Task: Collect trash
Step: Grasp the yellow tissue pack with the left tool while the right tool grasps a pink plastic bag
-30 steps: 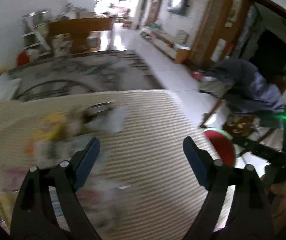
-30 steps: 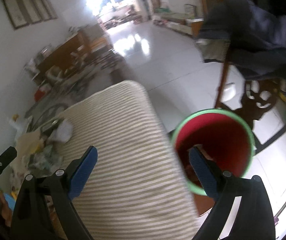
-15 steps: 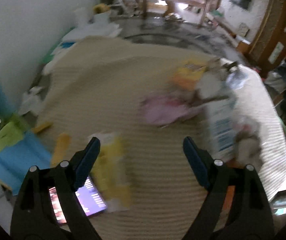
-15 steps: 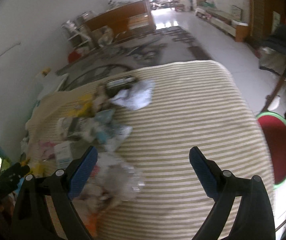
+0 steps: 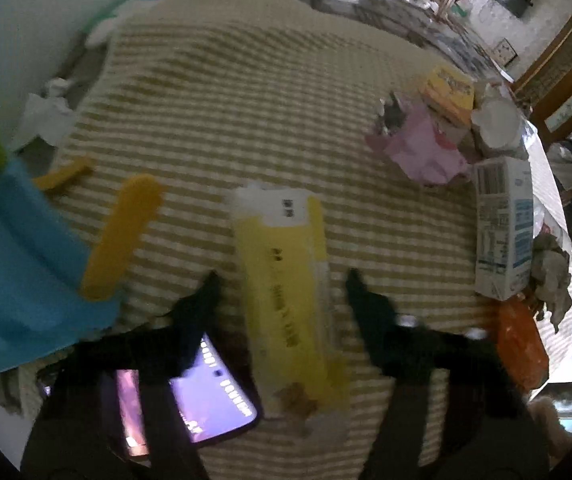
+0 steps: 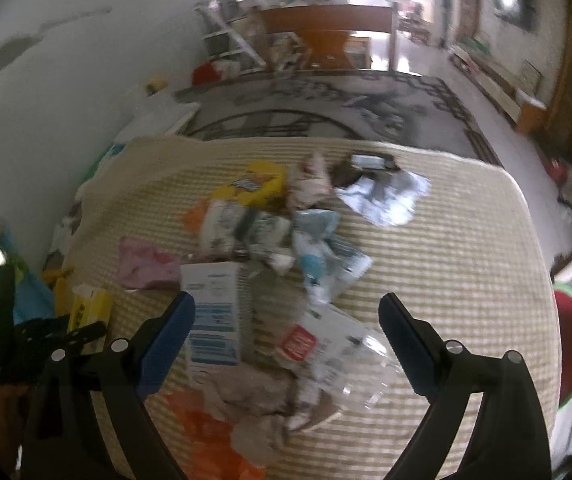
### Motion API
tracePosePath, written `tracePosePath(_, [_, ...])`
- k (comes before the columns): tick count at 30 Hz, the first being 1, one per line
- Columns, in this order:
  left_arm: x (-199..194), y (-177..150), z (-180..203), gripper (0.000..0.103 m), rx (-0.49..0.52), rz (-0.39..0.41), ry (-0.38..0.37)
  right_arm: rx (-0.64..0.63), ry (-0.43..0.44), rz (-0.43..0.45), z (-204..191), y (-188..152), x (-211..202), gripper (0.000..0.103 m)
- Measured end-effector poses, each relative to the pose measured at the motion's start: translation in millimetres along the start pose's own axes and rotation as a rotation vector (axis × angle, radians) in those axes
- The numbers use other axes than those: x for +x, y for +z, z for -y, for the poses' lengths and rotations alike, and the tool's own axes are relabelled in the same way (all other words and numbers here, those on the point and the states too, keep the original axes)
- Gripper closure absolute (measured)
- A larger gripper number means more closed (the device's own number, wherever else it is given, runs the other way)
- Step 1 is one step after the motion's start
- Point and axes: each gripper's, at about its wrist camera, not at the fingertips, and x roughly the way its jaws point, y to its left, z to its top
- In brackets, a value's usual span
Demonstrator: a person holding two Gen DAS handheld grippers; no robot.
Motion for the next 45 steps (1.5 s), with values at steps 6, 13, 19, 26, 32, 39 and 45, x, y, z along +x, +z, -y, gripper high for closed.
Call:
tracePosePath(6, [-5,-1,12,0.066,0.035,0.040,-0.047,-0.200,0.066,-0.032,-50,32,24,0.013])
tracePosePath(13, [-17,-12,12,0.066,0.047,0.059,-0.040,-0.519,0.081,-0.201,-121,42,88,0.013])
tracePosePath(19, [-28,-19,-9,0.065,-0.015,0.078,-0.025,-0.773,0.035,-0.290,-151,10,130,0.014])
tracePosePath(26, [-33,-22,-8,0.065,-0.012,0.084,-0.024,-0.737,0.059,-0.324,-148,2,150,0.065])
tracePosePath(32, [-31,-11,2,0.065,0.012,0.098,-0.043,-0.580,0.100,-0.204,-120,20,116,0.078])
tracePosePath(39, [-43,14,34,0.065,0.075,0.163,-0.103,-0.326,0.142,-0.022,-79,49,42,0.079])
tracePosePath(45, [-58,39,65,0.065,0.130,0.229,-0.166,-0.175,0.109,0.126,-47,55,-15,0.079])
